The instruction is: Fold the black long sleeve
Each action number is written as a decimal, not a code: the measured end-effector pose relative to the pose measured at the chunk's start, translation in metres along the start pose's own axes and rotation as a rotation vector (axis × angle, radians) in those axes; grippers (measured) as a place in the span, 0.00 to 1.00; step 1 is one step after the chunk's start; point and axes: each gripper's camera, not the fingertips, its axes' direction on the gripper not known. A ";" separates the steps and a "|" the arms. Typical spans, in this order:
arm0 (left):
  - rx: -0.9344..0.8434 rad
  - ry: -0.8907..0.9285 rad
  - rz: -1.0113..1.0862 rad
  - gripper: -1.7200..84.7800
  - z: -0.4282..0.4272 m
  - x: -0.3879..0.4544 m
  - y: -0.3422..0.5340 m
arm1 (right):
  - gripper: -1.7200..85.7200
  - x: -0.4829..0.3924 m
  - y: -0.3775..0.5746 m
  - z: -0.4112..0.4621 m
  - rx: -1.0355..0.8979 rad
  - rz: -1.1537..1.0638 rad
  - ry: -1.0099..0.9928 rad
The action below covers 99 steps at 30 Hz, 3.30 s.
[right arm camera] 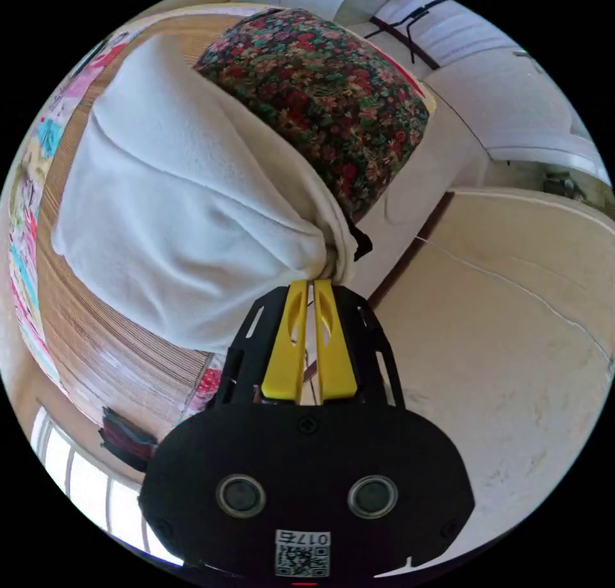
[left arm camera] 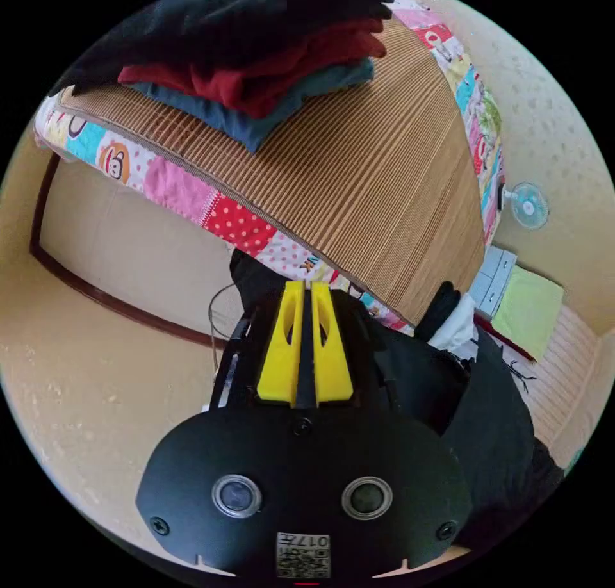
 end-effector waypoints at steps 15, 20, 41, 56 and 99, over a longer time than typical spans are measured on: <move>0.339 -0.184 0.242 0.20 -0.120 0.085 -0.053 | 0.02 -0.205 0.276 0.026 -0.025 -0.570 -1.029; 0.241 -0.140 0.208 0.14 -0.111 0.073 -0.060 | 0.03 -0.263 0.380 0.034 -0.230 -0.915 -1.242; -0.110 1.819 1.770 0.08 -0.285 0.348 0.128 | 0.28 -0.258 0.704 -0.050 0.270 -1.802 -1.163; -0.028 0.864 1.291 0.12 -0.203 0.405 0.165 | 0.09 -0.240 0.779 -0.020 0.570 -1.660 -0.824; 0.297 1.410 1.588 0.01 -0.309 0.549 0.305 | 0.21 -0.213 0.655 0.076 0.219 -1.877 -0.962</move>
